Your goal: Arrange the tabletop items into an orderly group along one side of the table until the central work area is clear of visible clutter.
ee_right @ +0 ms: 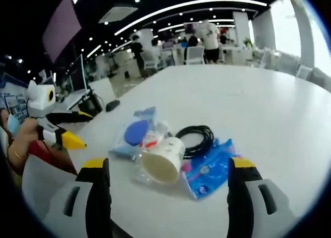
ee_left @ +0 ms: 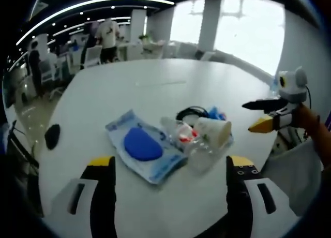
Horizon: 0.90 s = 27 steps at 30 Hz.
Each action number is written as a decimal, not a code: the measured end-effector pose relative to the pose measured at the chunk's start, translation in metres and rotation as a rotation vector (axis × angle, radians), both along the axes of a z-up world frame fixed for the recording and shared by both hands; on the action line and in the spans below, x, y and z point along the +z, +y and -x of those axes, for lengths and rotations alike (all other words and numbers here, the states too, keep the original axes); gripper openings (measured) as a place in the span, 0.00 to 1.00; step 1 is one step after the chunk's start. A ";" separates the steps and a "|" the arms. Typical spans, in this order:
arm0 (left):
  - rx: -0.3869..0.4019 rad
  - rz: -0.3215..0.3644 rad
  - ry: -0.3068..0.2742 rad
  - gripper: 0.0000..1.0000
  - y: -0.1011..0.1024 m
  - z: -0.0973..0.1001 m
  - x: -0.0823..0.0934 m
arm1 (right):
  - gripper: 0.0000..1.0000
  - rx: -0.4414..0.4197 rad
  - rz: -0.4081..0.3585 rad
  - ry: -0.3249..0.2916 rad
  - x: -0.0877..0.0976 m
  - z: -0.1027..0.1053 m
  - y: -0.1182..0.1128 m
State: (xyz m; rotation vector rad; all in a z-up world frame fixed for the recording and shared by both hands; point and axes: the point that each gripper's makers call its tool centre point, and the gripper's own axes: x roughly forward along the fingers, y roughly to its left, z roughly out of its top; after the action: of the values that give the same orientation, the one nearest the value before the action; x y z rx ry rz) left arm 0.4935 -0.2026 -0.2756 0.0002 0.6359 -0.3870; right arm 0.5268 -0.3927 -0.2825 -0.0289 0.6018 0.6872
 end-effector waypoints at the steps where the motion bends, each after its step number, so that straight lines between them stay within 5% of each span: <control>1: 0.000 0.001 0.000 0.83 -0.001 -0.002 0.000 | 0.93 0.002 0.000 -0.001 0.000 -0.002 0.001; 16: -0.036 0.029 0.062 0.78 -0.035 -0.033 -0.008 | 0.87 -0.003 -0.032 -0.003 -0.001 -0.026 0.007; 20: -0.046 0.027 0.065 0.78 -0.044 -0.040 -0.008 | 0.86 0.020 0.042 0.023 -0.019 -0.022 0.005; 27: -0.032 0.050 0.119 0.75 -0.059 -0.050 -0.021 | 0.86 0.012 0.092 -0.010 -0.020 -0.027 -0.002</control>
State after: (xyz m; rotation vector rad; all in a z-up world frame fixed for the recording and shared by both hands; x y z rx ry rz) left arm 0.5430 -0.2612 -0.2968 -0.0614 0.7445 -0.4357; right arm 0.5537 -0.3944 -0.3025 -0.1217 0.6241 0.6706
